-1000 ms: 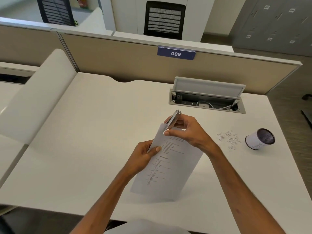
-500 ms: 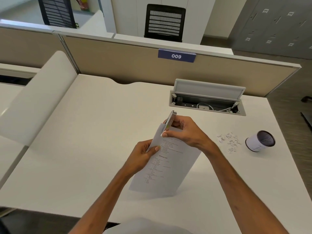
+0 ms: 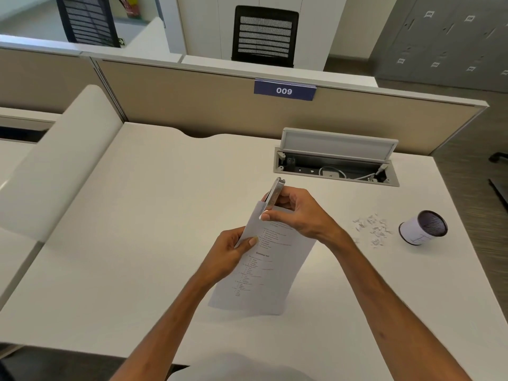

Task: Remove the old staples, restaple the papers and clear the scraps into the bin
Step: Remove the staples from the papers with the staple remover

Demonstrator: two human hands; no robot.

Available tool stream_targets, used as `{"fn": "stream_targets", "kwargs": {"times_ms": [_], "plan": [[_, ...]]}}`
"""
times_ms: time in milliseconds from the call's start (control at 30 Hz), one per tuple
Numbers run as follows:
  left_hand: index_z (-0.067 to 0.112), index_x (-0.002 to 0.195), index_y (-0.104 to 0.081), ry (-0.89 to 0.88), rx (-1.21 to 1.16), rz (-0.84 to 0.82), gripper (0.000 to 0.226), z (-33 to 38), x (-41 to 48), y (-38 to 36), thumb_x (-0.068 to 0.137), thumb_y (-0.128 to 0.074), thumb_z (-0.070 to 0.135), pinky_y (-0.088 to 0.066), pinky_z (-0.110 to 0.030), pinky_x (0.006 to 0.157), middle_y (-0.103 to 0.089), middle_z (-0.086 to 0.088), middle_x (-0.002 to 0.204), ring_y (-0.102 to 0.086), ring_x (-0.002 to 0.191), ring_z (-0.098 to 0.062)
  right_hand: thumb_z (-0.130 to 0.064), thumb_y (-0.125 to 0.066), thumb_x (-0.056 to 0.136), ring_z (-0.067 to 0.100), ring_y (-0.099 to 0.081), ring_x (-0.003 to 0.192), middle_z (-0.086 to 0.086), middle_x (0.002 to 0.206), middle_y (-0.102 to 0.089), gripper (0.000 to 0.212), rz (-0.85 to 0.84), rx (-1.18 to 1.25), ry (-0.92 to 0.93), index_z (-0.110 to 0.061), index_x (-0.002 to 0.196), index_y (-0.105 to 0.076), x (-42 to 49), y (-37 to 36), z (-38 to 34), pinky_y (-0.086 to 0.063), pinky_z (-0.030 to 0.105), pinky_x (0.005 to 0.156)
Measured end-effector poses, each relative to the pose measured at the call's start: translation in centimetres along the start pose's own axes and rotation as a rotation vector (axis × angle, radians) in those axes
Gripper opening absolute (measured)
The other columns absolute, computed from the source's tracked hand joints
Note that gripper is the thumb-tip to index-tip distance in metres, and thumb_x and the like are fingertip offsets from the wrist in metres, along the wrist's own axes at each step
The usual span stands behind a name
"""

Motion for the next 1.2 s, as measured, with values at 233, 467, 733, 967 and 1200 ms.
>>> {"fn": "stream_targets", "kwargs": {"times_ms": [233, 467, 733, 967, 1200], "plan": [[0.020, 0.130, -0.076, -0.023, 0.017, 0.003, 0.028, 0.1, 0.1, 0.0, 0.109, -0.066, 0.037, -0.070, -0.042, 0.081, -0.084, 0.000, 0.118, -0.084, 0.096, -0.031, -0.044, -0.084, 0.085, 0.009, -0.074, 0.100, -0.015, 0.111, -0.078, 0.037, 0.021, -0.010, -0.004, -0.028, 0.116, -0.071, -0.3, 0.1, 0.1, -0.057, 0.015, 0.072], [0.023, 0.130, -0.074, -0.169, 0.054, 0.146, 0.025, 2.2, 0.1, 0.0, 0.111, -0.067, 0.036, -0.069, -0.053, 0.086, -0.082, 0.001, 0.117, -0.082, 0.102, -0.028, -0.049, -0.083, 0.083, 0.008, -0.074, 0.100, -0.015, 0.114, -0.076, 0.041, 0.019, -0.040, 0.006, -0.030, 0.117, -0.069, -0.2, -0.4, -0.3, -0.056, 0.016, 0.074], [0.032, 0.144, -0.062, -0.185, 0.027, 0.252, 0.037, 3.0, 0.0, 0.0, 0.109, -0.071, 0.038, -0.066, -0.059, 0.092, -0.086, 0.001, 0.111, -0.083, 0.103, -0.025, -0.051, -0.082, 0.080, 0.020, -0.073, 0.107, -0.005, 0.120, -0.076, 0.043, 0.015, -0.064, 0.032, -0.032, 0.116, -0.068, -0.2, -0.7, -0.7, -0.058, 0.029, 0.089], [0.032, 0.144, -0.061, -0.197, 0.049, 0.235, 0.037, 3.6, -0.4, -0.2, 0.109, -0.069, 0.039, -0.066, -0.062, 0.091, -0.087, 0.000, 0.109, -0.083, 0.100, -0.028, -0.044, -0.083, 0.087, 0.019, -0.071, 0.108, -0.004, 0.123, -0.075, 0.039, 0.001, -0.107, 0.023, -0.030, 0.119, -0.067, -0.3, -0.9, -0.3, -0.055, 0.031, 0.091], [0.034, 0.134, -0.057, -0.229, 0.031, 0.314, 0.029, 4.3, -1.0, -0.2, 0.109, -0.071, 0.040, -0.068, -0.061, 0.084, -0.087, 0.001, 0.100, -0.084, 0.090, -0.027, -0.058, -0.075, 0.084, 0.018, -0.068, 0.111, -0.008, 0.132, -0.068, 0.053, -0.040, -0.191, 0.028, -0.034, 0.129, -0.060, -0.3, -1.1, -0.6, -0.052, 0.027, 0.093]]}}
Point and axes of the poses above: each hand's wrist, its own x-axis towards the middle knuckle, its own y-axis out of the back of the hand, z = x × y, the point moved 6 cm from there along x, towards the middle knuckle
